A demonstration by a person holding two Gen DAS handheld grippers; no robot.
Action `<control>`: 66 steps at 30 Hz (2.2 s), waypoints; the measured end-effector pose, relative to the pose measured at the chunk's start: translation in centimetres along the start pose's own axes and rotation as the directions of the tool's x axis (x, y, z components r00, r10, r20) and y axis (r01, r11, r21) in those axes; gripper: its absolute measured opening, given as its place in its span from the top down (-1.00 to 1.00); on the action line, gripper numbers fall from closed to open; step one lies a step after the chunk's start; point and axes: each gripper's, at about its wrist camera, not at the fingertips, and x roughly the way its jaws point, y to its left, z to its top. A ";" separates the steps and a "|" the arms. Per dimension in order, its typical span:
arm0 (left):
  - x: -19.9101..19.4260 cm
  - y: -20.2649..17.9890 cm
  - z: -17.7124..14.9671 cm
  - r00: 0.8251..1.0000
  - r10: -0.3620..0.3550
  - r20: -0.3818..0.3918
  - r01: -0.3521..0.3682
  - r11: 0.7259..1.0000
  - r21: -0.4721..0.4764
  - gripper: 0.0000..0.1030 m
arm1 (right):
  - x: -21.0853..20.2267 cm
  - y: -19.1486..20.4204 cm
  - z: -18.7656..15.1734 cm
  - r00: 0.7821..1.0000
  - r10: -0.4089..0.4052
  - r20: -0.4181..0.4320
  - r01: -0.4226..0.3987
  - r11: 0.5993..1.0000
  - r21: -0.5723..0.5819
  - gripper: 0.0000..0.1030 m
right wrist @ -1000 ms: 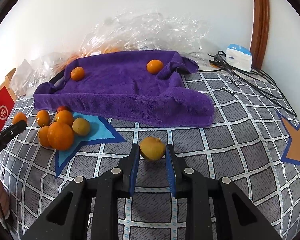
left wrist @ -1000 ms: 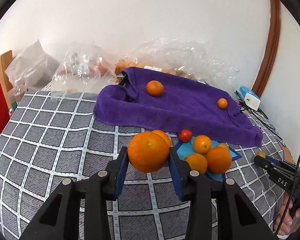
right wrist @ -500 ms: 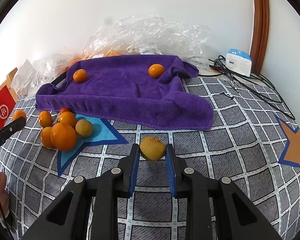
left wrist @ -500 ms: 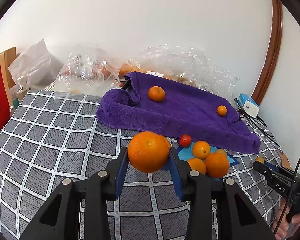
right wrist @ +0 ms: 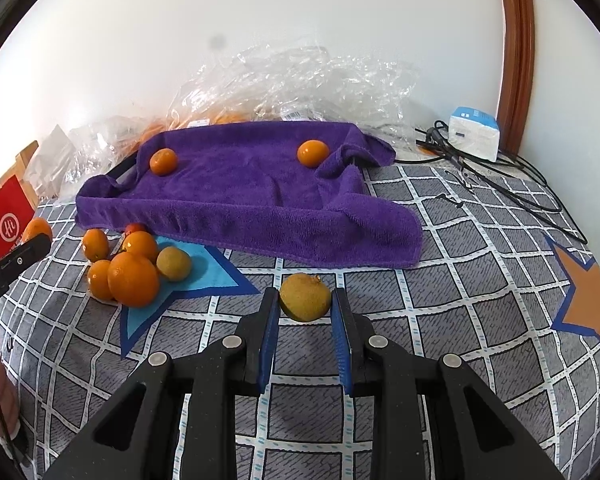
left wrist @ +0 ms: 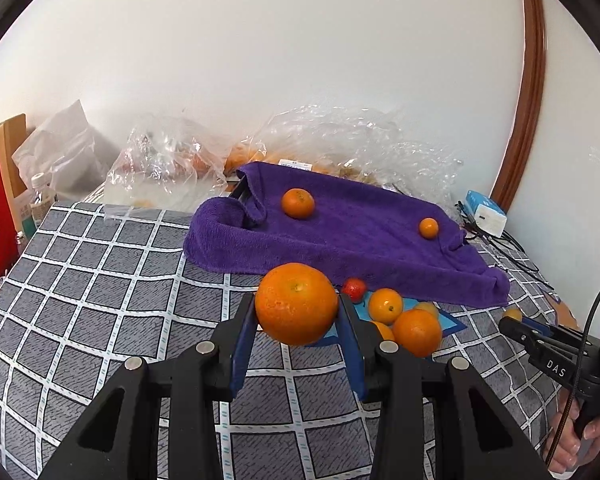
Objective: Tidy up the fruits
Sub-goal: 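Lift both held fruits off the bedspread, then carry both held fruits over the purple towel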
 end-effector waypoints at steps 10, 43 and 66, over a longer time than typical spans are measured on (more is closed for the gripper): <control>-0.2 0.7 0.2 1.000 0.022 0.014 -0.022 0.999 -0.046 0.27 | -0.5 -0.9 -0.1 1.000 0.020 0.016 -0.021 0.999 0.041 0.49; -0.8 3.4 1.0 1.000 0.011 0.017 -0.008 0.983 -0.182 0.27 | -5.6 -0.6 6.8 0.994 0.063 0.088 -0.066 0.997 0.040 0.49; 0.8 2.0 11.5 0.994 0.052 0.091 -0.042 0.994 -0.104 0.27 | 1.7 -0.3 14.5 0.991 0.059 0.122 -0.070 0.994 0.089 0.49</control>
